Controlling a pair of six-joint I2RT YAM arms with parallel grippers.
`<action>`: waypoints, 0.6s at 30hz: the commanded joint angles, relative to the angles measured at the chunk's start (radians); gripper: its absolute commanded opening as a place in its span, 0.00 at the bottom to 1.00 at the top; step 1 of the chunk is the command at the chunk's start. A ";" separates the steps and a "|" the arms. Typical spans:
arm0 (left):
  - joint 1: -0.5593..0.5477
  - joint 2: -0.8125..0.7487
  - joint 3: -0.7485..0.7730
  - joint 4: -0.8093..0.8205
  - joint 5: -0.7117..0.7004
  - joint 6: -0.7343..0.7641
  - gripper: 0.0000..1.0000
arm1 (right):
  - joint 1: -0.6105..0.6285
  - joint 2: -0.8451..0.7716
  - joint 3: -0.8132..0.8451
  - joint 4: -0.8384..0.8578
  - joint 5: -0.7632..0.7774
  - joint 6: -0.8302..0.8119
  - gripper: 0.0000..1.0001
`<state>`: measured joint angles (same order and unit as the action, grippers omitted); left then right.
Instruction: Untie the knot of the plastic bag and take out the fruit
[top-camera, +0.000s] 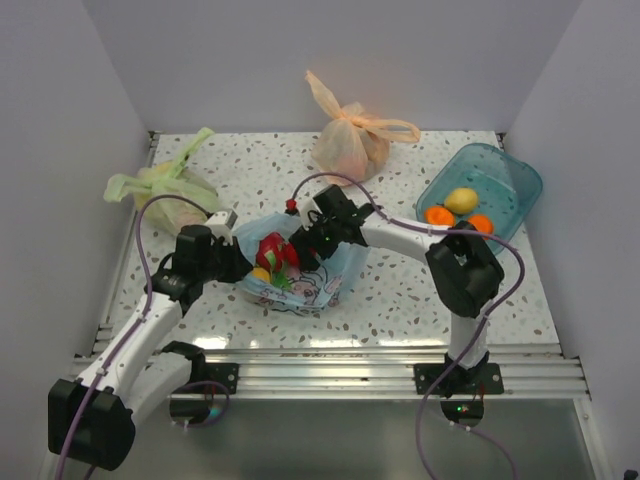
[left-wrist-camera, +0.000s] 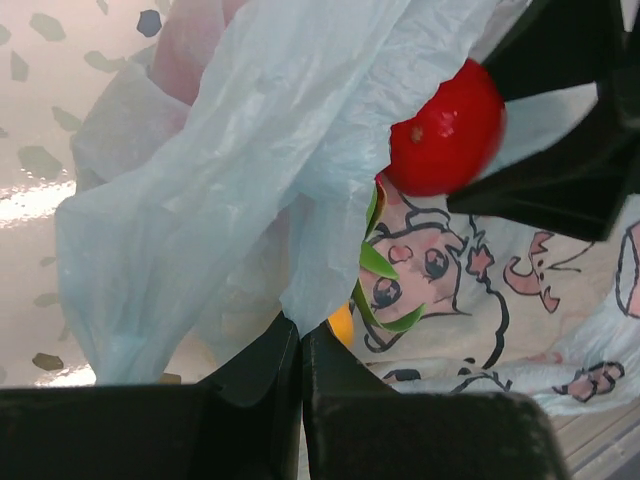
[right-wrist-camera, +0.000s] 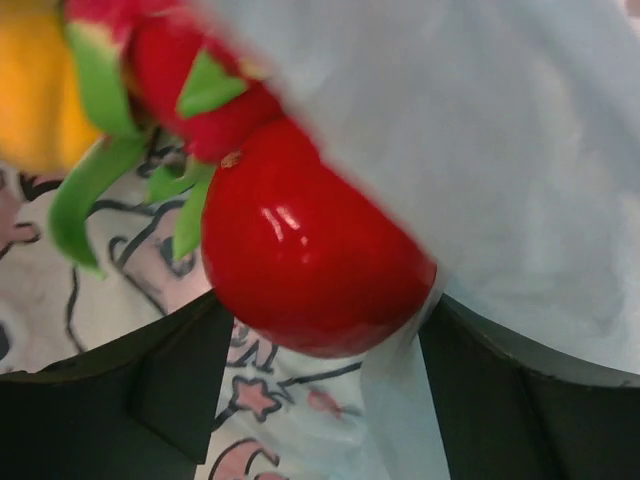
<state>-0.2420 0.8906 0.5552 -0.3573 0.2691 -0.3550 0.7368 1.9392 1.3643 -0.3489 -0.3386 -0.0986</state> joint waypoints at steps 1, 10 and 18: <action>0.007 -0.005 0.019 0.055 -0.030 0.062 0.06 | 0.004 -0.143 -0.101 0.016 -0.143 0.088 0.78; 0.007 -0.004 0.020 0.057 -0.042 0.068 0.06 | -0.008 -0.305 -0.205 0.074 0.134 0.226 0.95; 0.007 0.002 0.020 0.057 -0.036 0.070 0.06 | 0.164 -0.399 -0.122 0.017 0.388 0.125 0.93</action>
<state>-0.2420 0.8909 0.5552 -0.3527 0.2314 -0.3103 0.8730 1.5902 1.1969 -0.3428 -0.0750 0.0692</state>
